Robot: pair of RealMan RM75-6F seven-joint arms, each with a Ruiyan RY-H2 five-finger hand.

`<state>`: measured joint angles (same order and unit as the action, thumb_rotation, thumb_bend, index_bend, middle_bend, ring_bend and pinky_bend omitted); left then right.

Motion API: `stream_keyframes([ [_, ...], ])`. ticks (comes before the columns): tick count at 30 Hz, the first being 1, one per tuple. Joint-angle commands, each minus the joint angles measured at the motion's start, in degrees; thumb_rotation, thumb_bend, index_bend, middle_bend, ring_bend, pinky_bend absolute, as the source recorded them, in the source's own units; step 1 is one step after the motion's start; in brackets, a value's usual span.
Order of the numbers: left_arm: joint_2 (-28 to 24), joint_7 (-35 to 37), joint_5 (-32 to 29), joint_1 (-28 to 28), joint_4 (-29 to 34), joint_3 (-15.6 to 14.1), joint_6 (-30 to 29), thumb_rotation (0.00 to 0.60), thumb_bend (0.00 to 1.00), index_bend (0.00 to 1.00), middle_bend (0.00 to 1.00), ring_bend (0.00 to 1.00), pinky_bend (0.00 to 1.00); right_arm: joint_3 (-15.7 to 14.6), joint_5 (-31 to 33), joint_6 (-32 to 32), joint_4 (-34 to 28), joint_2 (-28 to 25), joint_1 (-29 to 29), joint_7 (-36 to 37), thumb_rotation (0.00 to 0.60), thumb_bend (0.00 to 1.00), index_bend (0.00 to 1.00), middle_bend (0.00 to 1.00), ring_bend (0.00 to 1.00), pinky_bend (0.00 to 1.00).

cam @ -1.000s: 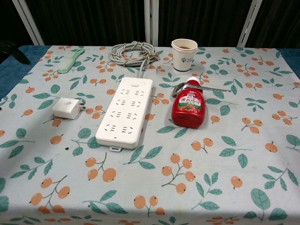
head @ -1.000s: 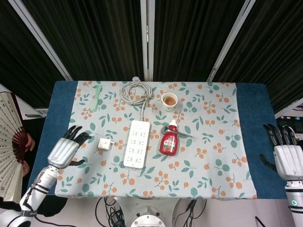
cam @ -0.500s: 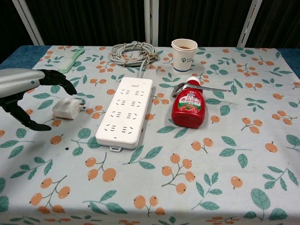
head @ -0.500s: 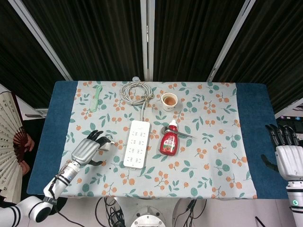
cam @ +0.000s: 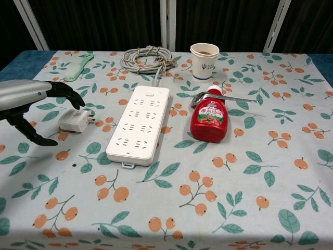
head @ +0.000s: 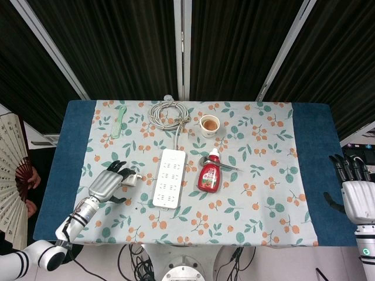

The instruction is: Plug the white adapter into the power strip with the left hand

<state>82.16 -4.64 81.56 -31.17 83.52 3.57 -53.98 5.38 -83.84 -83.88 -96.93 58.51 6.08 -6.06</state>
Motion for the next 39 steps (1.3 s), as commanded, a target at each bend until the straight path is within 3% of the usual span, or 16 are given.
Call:
stream_keyframes([
  [1,0.1,0.1,-0.5,-0.4,-0.2,-0.2,0.6,0.600,0.14,0.20,0.23,0.04,0.00,0.0,0.1,0.0,0.0,0.0,-0.1,0.0,0.600,0.17,0.00,0.07,0.00,0.00],
  [31,1.4,8.1,-4.3,-5.6,-6.0,1.0,7.5,0.600,0.14,0.19,0.28,0.04,0.00,-0.2,0.1,-1.4,1.1,0.9,-1.1,1.3,0.600,0.17,0.00,0.06,0.00,0.00],
  [35,2.1,8.8,-4.1,-5.2,-6.7,1.9,4.7,0.600,0.14,0.20,0.29,0.05,0.00,-0.2,-0.1,-1.6,1.1,0.8,-1.2,1.4,0.600,0.17,0.00,0.06,0.00,0.00],
  [39,4.6,7.8,-3.6,-3.7,-8.6,2.6,-0.6,0.600,0.15,0.26,0.31,0.14,0.05,-0.2,-0.2,-1.8,1.0,0.6,-1.3,1.3,0.600,0.18,0.00,0.06,0.00,0.00],
])
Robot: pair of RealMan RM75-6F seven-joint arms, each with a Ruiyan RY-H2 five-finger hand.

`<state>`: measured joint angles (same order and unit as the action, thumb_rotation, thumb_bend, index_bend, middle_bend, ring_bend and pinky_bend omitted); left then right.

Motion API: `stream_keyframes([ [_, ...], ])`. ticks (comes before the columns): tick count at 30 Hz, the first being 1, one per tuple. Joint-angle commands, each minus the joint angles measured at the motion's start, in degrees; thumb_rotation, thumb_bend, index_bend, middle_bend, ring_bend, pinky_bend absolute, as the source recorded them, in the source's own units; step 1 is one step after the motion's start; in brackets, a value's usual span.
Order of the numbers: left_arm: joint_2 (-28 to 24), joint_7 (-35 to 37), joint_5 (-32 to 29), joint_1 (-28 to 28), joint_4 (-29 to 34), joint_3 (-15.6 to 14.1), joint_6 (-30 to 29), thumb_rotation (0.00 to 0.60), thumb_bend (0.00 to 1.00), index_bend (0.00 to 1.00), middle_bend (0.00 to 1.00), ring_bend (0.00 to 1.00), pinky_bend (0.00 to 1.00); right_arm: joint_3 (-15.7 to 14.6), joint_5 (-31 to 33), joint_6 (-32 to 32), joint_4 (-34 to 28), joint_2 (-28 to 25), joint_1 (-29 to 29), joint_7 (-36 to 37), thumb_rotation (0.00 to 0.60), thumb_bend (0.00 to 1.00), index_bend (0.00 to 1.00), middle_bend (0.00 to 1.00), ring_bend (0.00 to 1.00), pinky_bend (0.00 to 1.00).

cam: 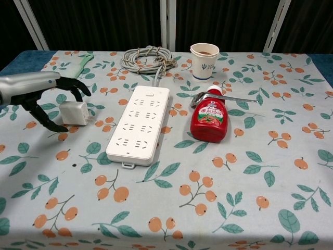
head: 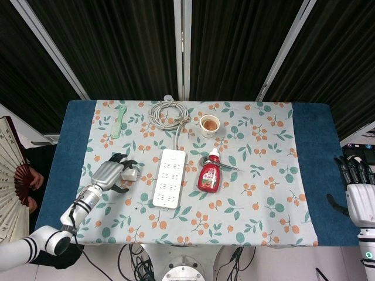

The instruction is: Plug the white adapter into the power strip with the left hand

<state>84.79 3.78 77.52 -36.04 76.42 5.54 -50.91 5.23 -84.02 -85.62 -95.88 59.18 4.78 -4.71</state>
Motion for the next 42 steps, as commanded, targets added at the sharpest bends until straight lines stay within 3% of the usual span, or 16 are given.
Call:
stream_keyframes([
  [1,2.9,-0.7,0.7,1.6,-2.3,0.7,-5.1,0.600,0.15,0.28,0.32,0.15,0.06,0.0,-0.1,-0.1,0.0,-0.1,0.0,0.0,0.600,0.17,0.00,0.06,0.00,0.00],
  [5,5.4,0.7,1.2,2.3,-5.3,0.4,-7.0,0.600,0.15,0.34,0.36,0.22,0.13,-0.1,-0.4,0.0,-0.1,-0.1,0.0,0.0,0.600,0.17,0.00,0.06,0.00,0.00],
  [16,7.4,6.7,2.3,3.0,-8.9,-0.3,-7.6,0.600,0.16,0.38,0.40,0.25,0.16,-0.3,-0.8,-0.5,-0.2,-0.2,-0.4,0.2,0.600,0.17,0.00,0.06,0.00,0.00],
  [28,9.9,11.0,3.3,3.1,-14.5,-1.0,-7.3,0.600,0.26,0.42,0.43,0.26,0.17,-0.3,-0.9,-1.0,-0.6,-0.3,-0.8,-0.1,0.600,0.17,0.00,0.06,0.00,0.00],
  [32,10.3,13.0,4.4,2.9,-15.6,-1.0,-8.2,0.600,0.32,0.49,0.50,0.32,0.20,-0.3,-1.0,-1.1,-0.7,-0.3,-0.9,-0.3,0.600,0.18,0.00,0.06,0.00,0.00],
  [38,7.2,12.6,6.5,1.1,-13.8,-1.4,-7.3,0.600,0.41,0.56,0.60,0.41,0.23,-0.3,-1.0,-1.3,-0.7,-0.3,-1.0,-0.2,0.600,0.17,0.00,0.06,0.00,0.00],
  [42,0.4,5.3,7.0,-1.5,-8.3,-1.6,-3.4,0.600,0.42,0.57,0.61,0.41,0.23,-0.3,-1.1,-1.4,-0.5,-0.2,-1.1,-0.1,0.600,0.17,0.00,0.06,0.00,0.00],
])
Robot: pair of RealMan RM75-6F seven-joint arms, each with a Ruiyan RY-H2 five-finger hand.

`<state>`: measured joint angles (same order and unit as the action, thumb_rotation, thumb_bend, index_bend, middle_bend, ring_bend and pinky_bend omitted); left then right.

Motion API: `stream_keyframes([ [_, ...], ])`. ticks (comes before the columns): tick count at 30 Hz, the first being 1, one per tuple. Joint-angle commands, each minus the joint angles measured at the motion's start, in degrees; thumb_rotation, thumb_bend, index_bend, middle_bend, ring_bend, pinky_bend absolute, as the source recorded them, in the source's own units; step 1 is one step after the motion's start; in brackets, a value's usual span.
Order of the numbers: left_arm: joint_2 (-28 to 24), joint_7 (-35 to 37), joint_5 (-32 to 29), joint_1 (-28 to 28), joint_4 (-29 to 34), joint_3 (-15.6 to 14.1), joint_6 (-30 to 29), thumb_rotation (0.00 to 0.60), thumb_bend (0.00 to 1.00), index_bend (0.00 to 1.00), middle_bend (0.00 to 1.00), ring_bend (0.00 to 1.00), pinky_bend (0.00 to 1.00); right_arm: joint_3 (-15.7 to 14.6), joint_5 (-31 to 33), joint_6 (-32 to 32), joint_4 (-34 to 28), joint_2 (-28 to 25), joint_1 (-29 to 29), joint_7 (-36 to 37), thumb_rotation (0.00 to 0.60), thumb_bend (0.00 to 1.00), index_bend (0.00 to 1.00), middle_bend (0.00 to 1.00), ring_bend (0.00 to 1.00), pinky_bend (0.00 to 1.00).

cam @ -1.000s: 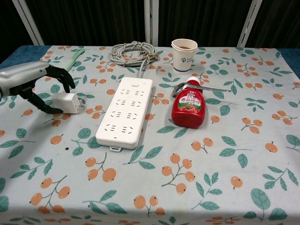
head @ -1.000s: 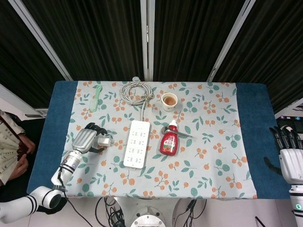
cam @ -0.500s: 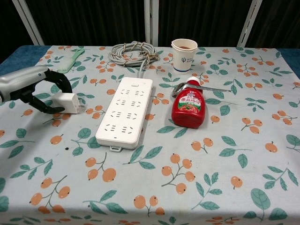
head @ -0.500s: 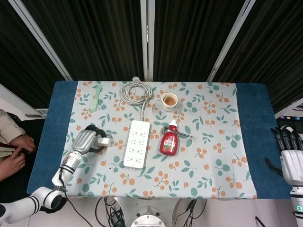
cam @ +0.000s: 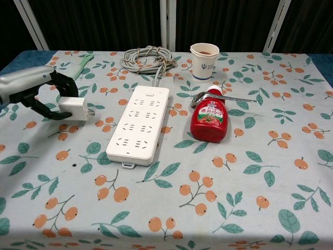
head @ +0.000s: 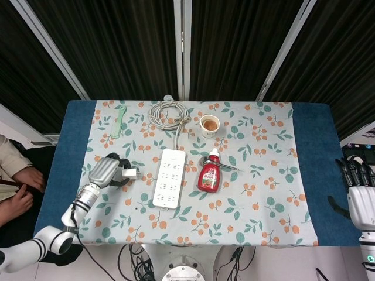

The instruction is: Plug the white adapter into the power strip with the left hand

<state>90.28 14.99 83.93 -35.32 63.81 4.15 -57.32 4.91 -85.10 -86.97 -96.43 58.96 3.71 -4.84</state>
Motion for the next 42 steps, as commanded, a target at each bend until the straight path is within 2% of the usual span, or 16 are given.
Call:
stream_keyframes([
  [1,-6.7,-8.5,0.6,-2.9,5.8,-0.2,4.0,0.600,0.42,0.57,0.61,0.41,0.23,0.0,0.0,0.0,0.1,0.1,0.0,0.1,0.600,0.17,0.00,0.06,0.00,0.00],
  [7,-16.3,-29.6,-4.5,-7.4,17.7,0.0,12.8,0.600,0.42,0.57,0.61,0.41,0.23,-0.1,-0.1,-0.1,0.6,0.5,-0.2,0.5,0.600,0.17,0.00,0.06,0.00,0.00],
  [12,-18.3,-49.3,-14.7,-10.9,24.6,-0.6,17.0,0.600,0.42,0.57,0.61,0.41,0.21,-0.2,0.0,-0.2,0.9,0.8,-0.4,0.8,0.600,0.17,0.00,0.06,0.00,0.00],
  [17,-16.0,-63.2,-27.1,-13.8,27.9,-1.9,14.6,0.600,0.42,0.56,0.60,0.41,0.21,-0.2,0.0,-0.2,1.2,0.8,-0.4,1.1,0.600,0.17,0.00,0.06,0.00,0.00],
  [22,-13.2,-76.1,-40.9,-17.4,31.1,-4.1,8.2,0.600,0.41,0.55,0.58,0.41,0.19,-0.1,0.2,0.1,1.6,0.9,-0.4,1.5,0.600,0.17,0.00,0.06,0.00,0.00],
  [25,-11.5,-81.1,-47.6,-19.5,32.8,-4.8,4.6,0.600,0.41,0.54,0.58,0.41,0.19,-0.1,0.2,0.4,1.9,1.1,-0.3,1.7,0.600,0.17,0.00,0.06,0.00,0.00],
  [29,-9.5,-83.7,-52.3,-21.2,33.7,-5.3,1.4,0.600,0.41,0.51,0.57,0.41,0.19,-0.1,0.4,0.7,2.1,1.1,-0.2,2.0,0.600,0.17,0.00,0.06,0.00,0.00],
  [42,-7.3,-83.5,-54.1,-24.1,34.4,-6.6,-1.0,0.600,0.37,0.36,0.42,0.33,0.17,-0.1,0.8,0.4,2.6,1.0,-0.6,2.6,0.600,0.17,0.00,0.06,0.00,0.00],
])
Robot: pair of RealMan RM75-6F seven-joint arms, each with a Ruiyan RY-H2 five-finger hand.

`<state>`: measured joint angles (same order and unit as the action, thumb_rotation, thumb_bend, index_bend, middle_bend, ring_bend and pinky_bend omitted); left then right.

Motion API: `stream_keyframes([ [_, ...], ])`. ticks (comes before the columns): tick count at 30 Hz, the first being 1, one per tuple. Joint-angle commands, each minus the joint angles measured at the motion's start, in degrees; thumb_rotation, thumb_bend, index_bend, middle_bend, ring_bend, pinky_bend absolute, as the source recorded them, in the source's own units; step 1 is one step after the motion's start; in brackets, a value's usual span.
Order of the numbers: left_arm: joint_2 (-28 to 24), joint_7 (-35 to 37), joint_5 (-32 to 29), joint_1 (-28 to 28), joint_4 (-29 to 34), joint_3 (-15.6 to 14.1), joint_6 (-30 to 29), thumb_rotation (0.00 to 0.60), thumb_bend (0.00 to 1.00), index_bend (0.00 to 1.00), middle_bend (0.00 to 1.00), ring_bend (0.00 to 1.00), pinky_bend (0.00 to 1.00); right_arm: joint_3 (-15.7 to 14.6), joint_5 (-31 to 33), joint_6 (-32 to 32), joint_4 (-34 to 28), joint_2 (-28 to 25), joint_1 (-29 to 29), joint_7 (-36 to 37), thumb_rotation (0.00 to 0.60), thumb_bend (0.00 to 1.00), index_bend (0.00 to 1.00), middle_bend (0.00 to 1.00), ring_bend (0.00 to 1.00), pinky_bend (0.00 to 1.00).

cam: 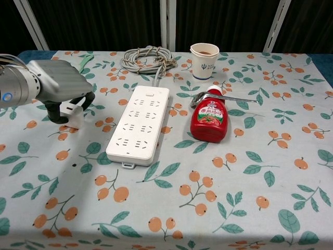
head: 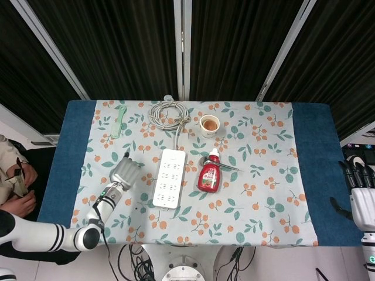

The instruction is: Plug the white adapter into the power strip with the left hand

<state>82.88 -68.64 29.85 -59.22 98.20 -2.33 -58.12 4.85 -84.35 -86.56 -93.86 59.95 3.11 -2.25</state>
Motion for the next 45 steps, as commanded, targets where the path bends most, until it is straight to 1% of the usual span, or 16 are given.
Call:
stream_keyframes([
  [1,0.0,0.3,-0.1,-0.3,0.1,-0.2,-0.4,0.600,0.37,0.35,0.42,0.33,0.17,0.0,0.0,0.0,0.1,0.0,0.0,0.1,0.600,0.17,0.00,0.06,0.00,0.00],
  [6,-0.5,1.4,0.1,-0.6,0.8,-0.8,-0.9,0.600,0.35,0.30,0.37,0.31,0.17,0.1,0.1,0.1,0.2,0.0,0.0,0.3,0.600,0.18,0.00,0.06,0.00,0.00],
  [12,-1.2,2.8,1.3,-0.5,2.0,-1.5,-1.8,0.600,0.33,0.27,0.35,0.30,0.17,0.2,0.0,0.2,0.5,0.2,0.2,0.5,0.600,0.18,0.00,0.07,0.00,0.00],
  [15,-1.9,5.4,3.2,0.4,2.8,-1.1,-2.9,0.600,0.27,0.22,0.31,0.29,0.16,0.2,-0.1,0.2,0.4,0.1,0.2,0.5,0.600,0.18,0.00,0.07,0.00,0.00],
  [17,-2.5,10.3,6.1,2.1,2.9,0.0,-3.5,0.600,0.21,0.18,0.28,0.25,0.16,0.3,-0.1,0.0,0.4,0.0,0.1,0.5,0.600,0.18,0.00,0.07,0.00,0.00],
  [18,-2.8,14.1,7.8,3.2,2.8,0.8,-3.3,0.600,0.18,0.17,0.27,0.24,0.16,0.3,-0.1,-0.1,0.4,0.0,0.1,0.5,0.600,0.18,0.00,0.07,0.00,0.00],
  [20,-3.5,25.2,13.0,6.4,1.7,2.6,-1.5,0.600,0.16,0.18,0.27,0.24,0.15,0.3,-0.1,-0.2,0.3,-0.2,0.0,0.6,0.600,0.18,0.00,0.07,0.00,0.00],
  [22,-4.2,35.6,19.4,9.4,-0.5,3.4,0.3,0.600,0.16,0.19,0.27,0.24,0.15,0.4,-0.1,-0.3,0.2,-0.4,0.0,0.6,0.600,0.18,0.00,0.07,0.00,0.00],
  [25,-3.3,46.7,27.5,12.8,-5.1,3.4,0.3,0.600,0.17,0.26,0.29,0.24,0.16,0.5,-0.3,-0.3,0.1,-0.6,0.1,0.5,0.600,0.18,0.00,0.07,0.00,0.00],
  [28,-1.5,53.0,32.6,14.9,-9.2,2.8,0.2,0.600,0.23,0.31,0.34,0.24,0.16,0.5,-0.5,-0.1,-0.1,-0.6,0.4,0.5,0.600,0.18,0.00,0.07,0.00,0.00],
  [31,0.1,56.0,35.3,16.1,-11.9,2.6,0.0,0.600,0.26,0.33,0.36,0.24,0.16,0.5,-0.6,0.2,-0.3,-0.6,0.5,0.4,0.600,0.17,0.00,0.07,0.00,0.00],
  [33,0.7,56.5,36.0,16.4,-13.0,2.4,0.4,0.600,0.27,0.34,0.36,0.24,0.16,0.4,-0.6,0.3,-0.4,-0.7,0.6,0.3,0.600,0.17,0.00,0.07,0.00,0.00],
  [39,1.0,55.6,36.6,17.1,-13.6,2.5,1.5,0.600,0.27,0.34,0.36,0.24,0.16,0.4,-0.7,0.2,-1.0,-0.9,0.5,-0.2,0.600,0.17,0.00,0.07,0.00,0.00],
  [45,1.5,54.3,36.4,17.8,-14.5,3.2,1.6,0.600,0.28,0.36,0.37,0.24,0.17,0.4,-0.6,0.5,-1.1,-0.8,0.7,-0.4,0.600,0.17,0.00,0.07,0.00,0.00],
])
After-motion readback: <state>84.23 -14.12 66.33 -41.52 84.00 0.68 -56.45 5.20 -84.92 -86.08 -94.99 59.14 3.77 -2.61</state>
